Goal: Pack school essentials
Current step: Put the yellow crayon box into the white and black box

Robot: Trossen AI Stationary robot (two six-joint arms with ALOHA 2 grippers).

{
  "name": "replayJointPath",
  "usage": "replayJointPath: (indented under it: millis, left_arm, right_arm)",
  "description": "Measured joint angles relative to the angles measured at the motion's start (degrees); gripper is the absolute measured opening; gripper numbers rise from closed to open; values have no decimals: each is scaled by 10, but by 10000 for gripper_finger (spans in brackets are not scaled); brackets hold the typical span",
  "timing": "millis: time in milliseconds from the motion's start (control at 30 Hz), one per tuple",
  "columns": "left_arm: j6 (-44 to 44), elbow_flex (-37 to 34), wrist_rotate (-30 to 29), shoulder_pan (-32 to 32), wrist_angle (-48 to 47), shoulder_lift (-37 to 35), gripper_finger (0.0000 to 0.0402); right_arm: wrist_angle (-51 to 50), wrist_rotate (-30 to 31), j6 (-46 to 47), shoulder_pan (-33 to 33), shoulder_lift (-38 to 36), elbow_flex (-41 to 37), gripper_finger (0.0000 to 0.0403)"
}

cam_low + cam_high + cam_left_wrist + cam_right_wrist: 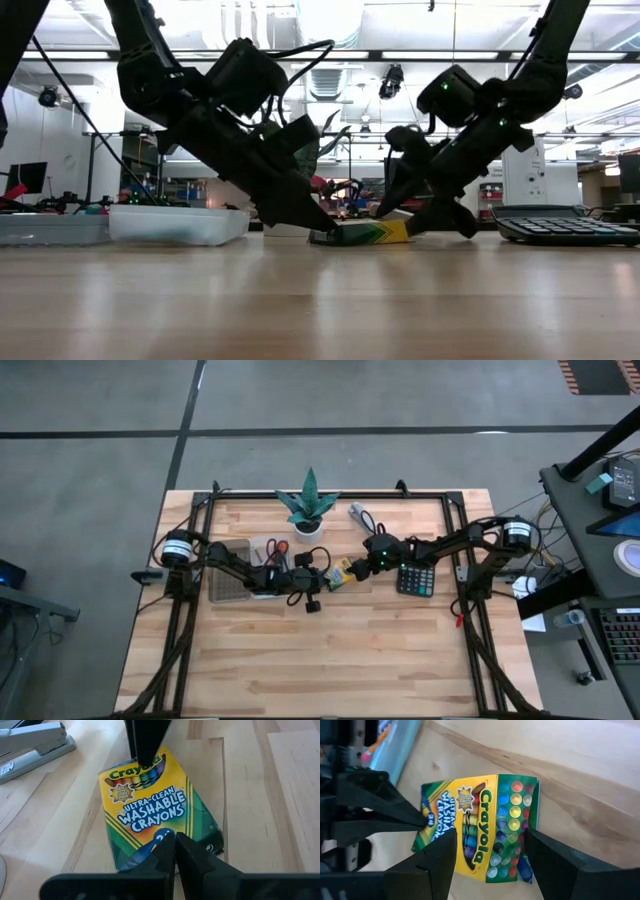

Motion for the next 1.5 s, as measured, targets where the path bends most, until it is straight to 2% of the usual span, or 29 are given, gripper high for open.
replayJointPath:
  millis: [167, 333, 633, 867, 1500]
  left_arm:
    - [0, 0, 1, 0, -1, 0, 0]
    - [0, -1, 1, 0, -1, 1, 0]
    - [0, -1, 5, -1, 0, 1, 0]
    - [0, -2, 5, -2, 3, 1, 0]
    - [0, -3, 10, -10, -27, -34, 0]
  right_arm:
    - [43, 4, -9, 1, 38, 0, 219]
    - [59, 0, -18, 2, 37, 0, 211]
    - [61, -4, -26, 1, 15, -1, 112]
    - [62, -6, -26, 1, 15, 0, 58]
    - [68, -11, -48, 2, 15, 1, 34]
